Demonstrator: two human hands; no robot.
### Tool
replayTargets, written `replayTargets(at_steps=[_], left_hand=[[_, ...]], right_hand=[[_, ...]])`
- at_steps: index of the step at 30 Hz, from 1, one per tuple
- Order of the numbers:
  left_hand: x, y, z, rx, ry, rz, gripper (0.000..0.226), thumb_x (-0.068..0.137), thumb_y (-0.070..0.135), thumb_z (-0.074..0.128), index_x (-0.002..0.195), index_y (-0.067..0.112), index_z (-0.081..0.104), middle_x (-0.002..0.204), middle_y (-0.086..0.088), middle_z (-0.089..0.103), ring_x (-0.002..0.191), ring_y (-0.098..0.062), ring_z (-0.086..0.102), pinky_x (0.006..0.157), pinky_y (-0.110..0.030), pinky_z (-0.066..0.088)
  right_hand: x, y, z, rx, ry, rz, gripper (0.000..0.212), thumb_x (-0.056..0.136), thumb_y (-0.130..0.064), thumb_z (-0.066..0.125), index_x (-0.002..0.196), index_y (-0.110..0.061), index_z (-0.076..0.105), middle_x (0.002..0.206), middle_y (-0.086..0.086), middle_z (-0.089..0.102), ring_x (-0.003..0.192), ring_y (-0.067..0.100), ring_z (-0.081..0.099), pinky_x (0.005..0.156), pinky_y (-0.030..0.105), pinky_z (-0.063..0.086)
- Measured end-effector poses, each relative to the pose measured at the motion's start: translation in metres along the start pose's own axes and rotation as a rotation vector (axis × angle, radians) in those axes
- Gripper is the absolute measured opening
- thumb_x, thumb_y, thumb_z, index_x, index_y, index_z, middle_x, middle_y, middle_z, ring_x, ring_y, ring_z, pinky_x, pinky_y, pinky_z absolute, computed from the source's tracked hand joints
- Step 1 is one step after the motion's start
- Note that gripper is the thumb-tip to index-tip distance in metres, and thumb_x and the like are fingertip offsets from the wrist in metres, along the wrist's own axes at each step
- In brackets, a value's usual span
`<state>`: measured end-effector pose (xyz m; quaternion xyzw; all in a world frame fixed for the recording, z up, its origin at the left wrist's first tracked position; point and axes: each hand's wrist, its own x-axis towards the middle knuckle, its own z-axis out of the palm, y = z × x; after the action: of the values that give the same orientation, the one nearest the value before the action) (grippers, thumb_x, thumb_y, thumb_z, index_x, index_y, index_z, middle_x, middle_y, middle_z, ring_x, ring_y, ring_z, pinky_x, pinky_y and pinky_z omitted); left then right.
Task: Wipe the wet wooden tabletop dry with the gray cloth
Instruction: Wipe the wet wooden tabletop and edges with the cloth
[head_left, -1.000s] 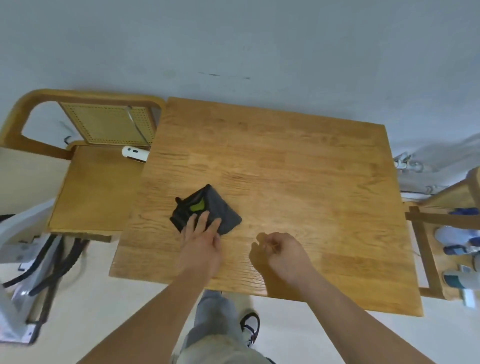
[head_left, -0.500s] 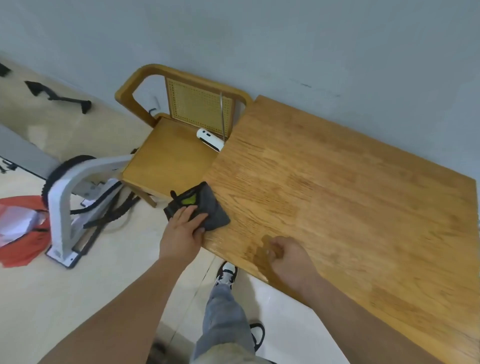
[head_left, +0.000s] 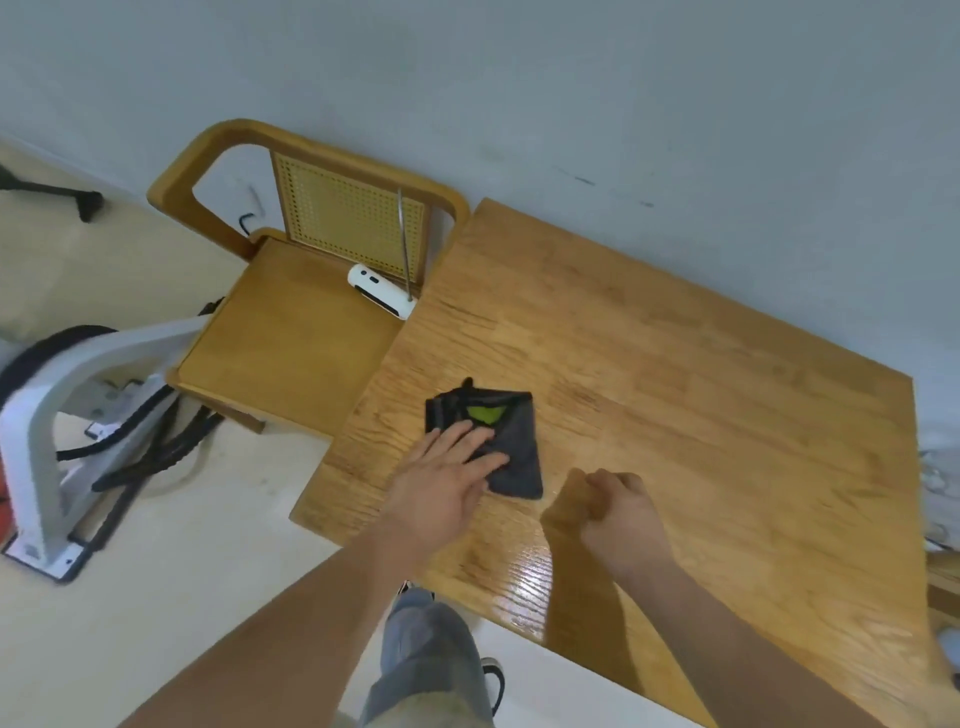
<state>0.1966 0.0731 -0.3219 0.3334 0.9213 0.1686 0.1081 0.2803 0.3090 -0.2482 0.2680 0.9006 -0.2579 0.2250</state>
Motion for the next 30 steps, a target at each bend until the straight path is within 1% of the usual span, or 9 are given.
replayTargets(at_steps=[2, 4, 8, 10, 19, 22, 26, 28, 30], left_hand=[[0.032, 0.022, -0.003, -0.036, 0.066, -0.278, 0.045, 0.103, 0.031, 0.045, 0.147, 0.041, 0.047, 0.163, 0.005, 0.031, 0.153, -0.024, 0.017, 0.125, -0.051, 0.015], [0.047, 0.052, 0.001, -0.012, 0.041, -0.298, 0.052, 0.099, 0.028, 0.05, 0.149, 0.04, 0.042, 0.164, 0.002, 0.026, 0.152, -0.031, 0.014, 0.124, -0.056, 0.012], [0.047, 0.05, 0.009, 0.026, -0.123, 0.393, 0.055, 0.092, 0.026, 0.062, 0.143, 0.041, 0.048, 0.16, 0.003, 0.037, 0.151, -0.029, 0.021, 0.124, -0.057, 0.019], [0.064, 0.021, -0.001, 0.051, -0.113, 0.584, 0.044, 0.096, 0.029, 0.061, 0.138, 0.042, 0.056, 0.156, 0.007, 0.046, 0.149, -0.023, 0.031, 0.123, -0.05, 0.026], [0.136, -0.003, -0.028, 0.063, 0.004, -0.25, 0.052, 0.096, 0.024, 0.056, 0.147, 0.034, 0.049, 0.161, -0.001, 0.036, 0.149, -0.032, 0.023, 0.122, -0.055, 0.021], [0.136, 0.051, -0.014, 0.045, -0.059, -0.159, 0.061, 0.091, 0.024, 0.061, 0.149, 0.036, 0.046, 0.162, -0.002, 0.032, 0.148, -0.035, 0.021, 0.119, -0.057, 0.019], [0.146, 0.088, -0.009, -0.12, -0.339, 0.328, 0.045, 0.093, 0.028, 0.057, 0.137, 0.036, 0.061, 0.163, 0.004, 0.034, 0.154, -0.027, 0.017, 0.125, -0.053, 0.013], [0.16, 0.074, -0.025, -0.371, -0.389, 0.336, 0.038, 0.095, 0.021, 0.055, 0.128, 0.032, 0.071, 0.162, 0.008, 0.038, 0.152, -0.018, 0.026, 0.124, -0.045, 0.025], [0.175, 0.041, -0.049, -0.403, -0.228, 0.156, 0.042, 0.094, 0.016, 0.057, 0.131, 0.033, 0.069, 0.161, 0.01, 0.039, 0.149, -0.014, 0.034, 0.121, -0.04, 0.035]], right_hand=[[0.012, 0.001, -0.009, -0.022, 0.009, 0.038, 0.068, 0.08, -0.013, 0.063, 0.147, -0.018, 0.048, 0.149, 0.006, 0.038, 0.132, 0.031, 0.045, 0.102, 0.035, 0.047], [0.023, -0.003, -0.017, 0.003, 0.021, 0.078, 0.072, 0.08, -0.011, 0.062, 0.149, -0.016, 0.044, 0.149, 0.007, 0.037, 0.135, 0.032, 0.041, 0.104, 0.038, 0.046], [0.049, -0.017, -0.031, 0.083, 0.102, 0.109, 0.055, 0.088, -0.008, 0.053, 0.143, -0.016, 0.05, 0.139, 0.006, 0.045, 0.128, 0.031, 0.046, 0.096, 0.037, 0.047], [0.063, -0.023, -0.035, 0.111, 0.139, 0.112, 0.049, 0.091, -0.009, 0.051, 0.139, -0.018, 0.054, 0.136, 0.004, 0.048, 0.124, 0.03, 0.049, 0.092, 0.036, 0.047], [0.084, -0.024, -0.046, 0.162, 0.176, 0.236, 0.072, 0.076, -0.001, 0.054, 0.144, -0.024, 0.052, 0.139, 0.0, 0.047, 0.13, 0.025, 0.045, 0.09, 0.033, 0.047], [0.078, -0.008, -0.051, 0.162, 0.268, 0.249, 0.066, 0.08, -0.003, 0.055, 0.144, -0.02, 0.051, 0.135, 0.003, 0.047, 0.127, 0.027, 0.046, 0.084, 0.033, 0.045], [0.075, -0.007, -0.05, 0.138, 0.346, 0.092, 0.048, 0.095, -0.016, 0.051, 0.143, -0.019, 0.052, 0.139, 0.002, 0.045, 0.127, 0.025, 0.048, 0.086, 0.039, 0.054], [0.073, -0.011, -0.042, 0.09, 0.334, -0.008, 0.046, 0.098, -0.023, 0.047, 0.143, -0.016, 0.053, 0.146, 0.005, 0.044, 0.135, 0.025, 0.042, 0.094, 0.042, 0.055], [0.074, -0.018, -0.029, -0.013, 0.261, -0.094, 0.049, 0.101, -0.031, 0.043, 0.148, -0.017, 0.048, 0.157, 0.006, 0.039, 0.148, 0.029, 0.027, 0.112, 0.045, 0.044]])
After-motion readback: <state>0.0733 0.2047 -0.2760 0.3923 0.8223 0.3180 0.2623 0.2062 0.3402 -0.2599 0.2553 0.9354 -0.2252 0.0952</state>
